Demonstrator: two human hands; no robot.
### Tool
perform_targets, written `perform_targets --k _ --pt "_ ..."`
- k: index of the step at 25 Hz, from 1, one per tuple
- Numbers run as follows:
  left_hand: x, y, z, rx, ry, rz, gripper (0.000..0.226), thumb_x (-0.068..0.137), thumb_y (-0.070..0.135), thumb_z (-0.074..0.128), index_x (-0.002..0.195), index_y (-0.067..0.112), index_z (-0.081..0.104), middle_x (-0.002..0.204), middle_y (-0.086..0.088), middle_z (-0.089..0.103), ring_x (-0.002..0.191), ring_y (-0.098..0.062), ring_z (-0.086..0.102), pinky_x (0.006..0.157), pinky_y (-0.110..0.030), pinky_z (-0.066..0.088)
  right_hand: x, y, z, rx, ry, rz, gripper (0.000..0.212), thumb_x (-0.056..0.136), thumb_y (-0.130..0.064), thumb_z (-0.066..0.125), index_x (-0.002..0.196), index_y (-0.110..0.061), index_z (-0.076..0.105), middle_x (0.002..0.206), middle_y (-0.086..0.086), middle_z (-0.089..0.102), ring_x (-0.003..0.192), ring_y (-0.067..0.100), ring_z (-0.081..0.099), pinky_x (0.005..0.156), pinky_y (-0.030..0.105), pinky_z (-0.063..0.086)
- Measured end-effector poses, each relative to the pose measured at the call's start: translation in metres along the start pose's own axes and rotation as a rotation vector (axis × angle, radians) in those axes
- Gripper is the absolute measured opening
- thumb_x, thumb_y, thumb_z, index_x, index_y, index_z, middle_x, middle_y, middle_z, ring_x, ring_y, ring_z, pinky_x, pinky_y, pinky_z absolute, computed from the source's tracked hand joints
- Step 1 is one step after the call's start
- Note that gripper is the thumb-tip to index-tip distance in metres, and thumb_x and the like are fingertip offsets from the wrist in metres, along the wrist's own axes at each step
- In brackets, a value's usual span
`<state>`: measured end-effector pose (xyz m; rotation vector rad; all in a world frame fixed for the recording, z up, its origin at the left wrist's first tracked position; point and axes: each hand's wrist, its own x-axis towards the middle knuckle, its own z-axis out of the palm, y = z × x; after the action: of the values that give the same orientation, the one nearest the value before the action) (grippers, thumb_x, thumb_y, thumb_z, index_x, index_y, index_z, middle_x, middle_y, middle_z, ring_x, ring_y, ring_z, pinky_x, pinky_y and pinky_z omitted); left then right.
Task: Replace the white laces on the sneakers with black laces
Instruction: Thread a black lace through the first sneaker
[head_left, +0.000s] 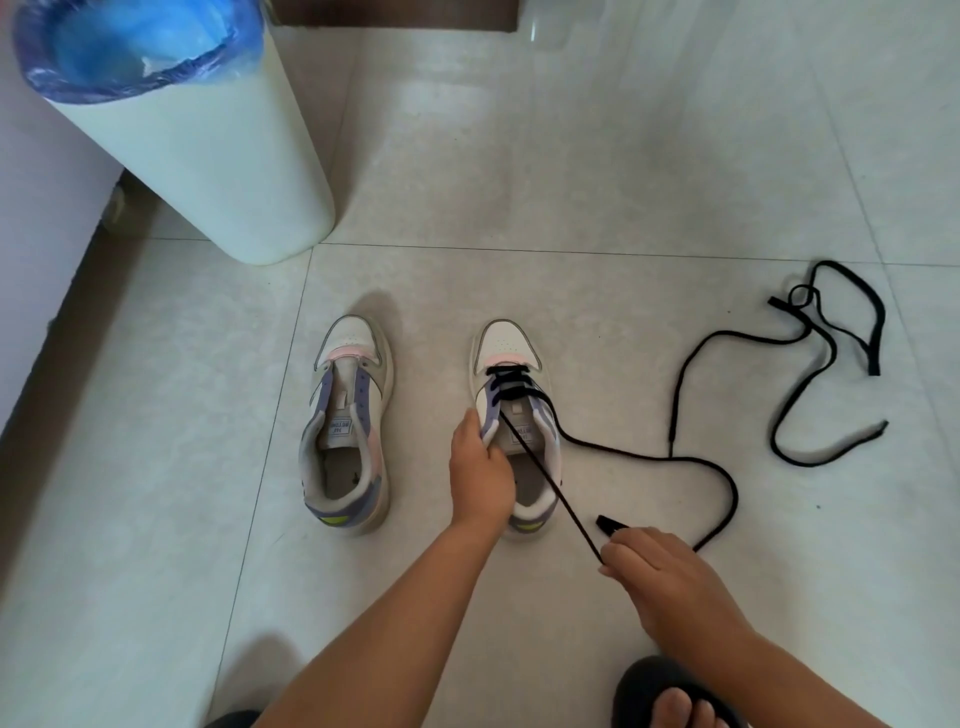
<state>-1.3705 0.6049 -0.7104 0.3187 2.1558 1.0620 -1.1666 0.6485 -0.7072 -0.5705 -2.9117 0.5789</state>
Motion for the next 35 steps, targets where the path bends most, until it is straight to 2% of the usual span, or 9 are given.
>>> perform_targets --k 4,9,13,17,23,28,31,33,35 --pt "0.003 -0.004 -0.005 0.076 -0.063 0.063 0.052 0.095 0.003 0.038 0.146 0.011 0.03 0.141 -0.003 0.04 0.131 -0.019 0.039 0.096 -0.015 0.034 0.051 0.003 -0.017 0.229 -0.069 0.139 0.033 0.097 -0.043 0.034 0.089 -0.019 0.056 0.083 -0.004 0.059 0.072 0.018 0.056 0.067 0.029 0.044" --pt "0.002 -0.002 -0.014 0.182 -0.06 0.198 0.045 0.09 0.004 0.046 0.134 0.009 0.04 0.123 -0.004 0.041 0.114 -0.013 0.042 0.086 -0.014 0.032 0.151 0.016 -0.015 0.259 -0.097 0.401 0.026 0.096 -0.026 0.049 0.115 -0.012 0.059 0.115 0.005 0.06 0.105 0.023 0.054 0.09 0.037 0.043" --pt "0.002 -0.002 -0.014 0.264 -0.041 0.245 0.046 0.091 0.002 0.045 0.136 0.006 0.039 0.124 -0.008 0.041 0.109 -0.016 0.044 0.086 -0.016 0.034 0.176 0.014 -0.022 0.455 -0.257 0.533 0.016 0.096 -0.026 0.051 0.086 -0.014 0.054 0.084 -0.002 0.054 0.078 0.013 0.05 0.065 0.022 0.038" --pt "-0.001 0.001 -0.01 0.384 0.018 0.245 0.044 0.091 0.003 0.046 0.134 0.005 0.04 0.124 -0.011 0.044 0.107 -0.024 0.047 0.087 -0.032 0.042 0.179 0.013 -0.037 0.704 -0.407 0.608 0.023 0.098 -0.021 0.047 0.077 -0.013 0.046 0.068 0.001 0.051 0.058 0.012 0.044 0.058 0.023 0.04" --pt "0.0 0.006 -0.013 0.422 0.034 0.158 0.041 0.093 0.005 0.042 0.134 0.008 0.038 0.127 -0.01 0.042 0.105 -0.026 0.051 0.084 -0.037 0.047 0.181 0.015 -0.052 0.566 -0.419 0.624 0.025 0.093 -0.028 0.057 0.082 -0.006 0.058 0.063 -0.001 0.05 0.053 0.013 0.041 0.05 0.019 0.033" --pt "0.0 0.005 -0.021 0.418 0.026 0.175 0.048 0.091 0.009 0.045 0.138 0.01 0.036 0.127 -0.008 0.041 0.106 -0.025 0.05 0.079 -0.035 0.046 0.173 0.009 -0.053 -0.031 -0.427 0.269 0.017 0.097 -0.026 0.048 0.104 -0.013 0.056 0.087 0.003 0.061 0.08 0.022 0.055 0.063 0.029 0.036" --pt "0.001 0.004 -0.027 0.444 -0.003 0.191 0.051 0.091 0.009 0.045 0.141 0.013 0.032 0.131 -0.005 0.037 0.104 -0.024 0.051 0.075 -0.033 0.046 0.162 0.014 -0.044 -0.248 -0.268 0.176 0.015 0.099 -0.022 0.041 0.104 -0.011 0.049 0.086 0.006 0.061 0.077 0.026 0.055 0.06 0.033 0.038" --pt "0.001 0.002 -0.029 0.477 -0.01 0.198 0.051 0.092 0.011 0.044 0.141 0.014 0.031 0.133 -0.004 0.036 0.104 -0.023 0.052 0.072 -0.031 0.044 0.161 0.02 -0.041 0.098 -0.26 0.429 0.015 0.096 -0.024 0.049 0.092 -0.011 0.054 0.073 0.002 0.06 0.064 0.02 0.053 0.055 0.029 0.038" --pt "0.0 0.001 -0.029 0.485 0.005 0.186 0.048 0.093 0.011 0.042 0.14 0.014 0.033 0.133 -0.004 0.037 0.105 -0.023 0.052 0.07 -0.029 0.042 0.159 0.027 -0.042 0.68 -0.458 0.744 0.021 0.094 -0.026 0.056 0.081 -0.009 0.057 0.059 0.0 0.054 0.049 0.013 0.043 0.048 0.022 0.035"
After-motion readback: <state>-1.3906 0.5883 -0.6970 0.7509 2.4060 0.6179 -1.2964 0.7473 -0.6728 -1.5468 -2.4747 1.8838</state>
